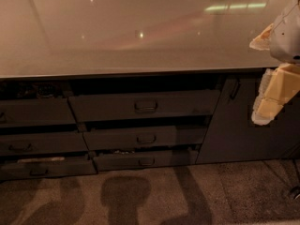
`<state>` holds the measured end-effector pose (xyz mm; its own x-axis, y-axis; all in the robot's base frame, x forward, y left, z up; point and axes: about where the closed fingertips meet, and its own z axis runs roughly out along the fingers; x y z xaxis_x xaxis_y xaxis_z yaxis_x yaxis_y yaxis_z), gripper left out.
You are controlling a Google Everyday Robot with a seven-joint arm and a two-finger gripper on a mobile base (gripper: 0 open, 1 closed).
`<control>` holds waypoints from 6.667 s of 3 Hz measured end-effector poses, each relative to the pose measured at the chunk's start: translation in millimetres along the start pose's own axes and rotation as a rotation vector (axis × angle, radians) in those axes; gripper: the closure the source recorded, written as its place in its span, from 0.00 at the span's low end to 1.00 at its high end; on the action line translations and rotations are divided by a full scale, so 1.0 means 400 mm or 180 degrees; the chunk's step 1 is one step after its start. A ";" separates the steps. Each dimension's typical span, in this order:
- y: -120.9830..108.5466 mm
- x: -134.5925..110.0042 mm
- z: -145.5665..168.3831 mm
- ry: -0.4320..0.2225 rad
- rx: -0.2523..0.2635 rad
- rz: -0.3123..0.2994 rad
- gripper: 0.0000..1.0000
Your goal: Open top drawer
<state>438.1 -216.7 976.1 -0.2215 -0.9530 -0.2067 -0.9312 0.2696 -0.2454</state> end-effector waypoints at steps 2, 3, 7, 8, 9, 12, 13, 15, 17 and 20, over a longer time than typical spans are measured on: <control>-0.045 0.033 0.064 -0.0022 -0.0165 0.0197 0.00; -0.109 0.088 0.210 0.0021 -0.0554 0.0383 0.00; -0.106 0.133 0.370 0.0064 -0.0344 -0.0048 0.00; -0.084 0.097 0.388 0.0053 -0.0218 -0.0188 0.00; -0.084 0.097 0.388 0.0053 -0.0218 -0.0188 0.00; 0.023 -0.224 0.557 0.0382 -0.0556 -0.1110 0.00; 0.046 -0.199 0.528 0.0470 -0.0199 -0.1258 0.00; 0.107 -0.177 0.558 0.0483 0.0180 -0.1550 0.00; -0.035 -0.093 0.614 0.0678 0.0191 -0.1365 0.00; -0.198 -0.013 0.700 0.0525 0.0019 -0.1208 0.00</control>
Offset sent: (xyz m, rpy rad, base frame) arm 0.0593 -0.0428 -0.0656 0.1037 0.1831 -0.1387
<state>594.0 -194.4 731.6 0.0935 -0.9942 0.0539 -0.9540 -0.1050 -0.2807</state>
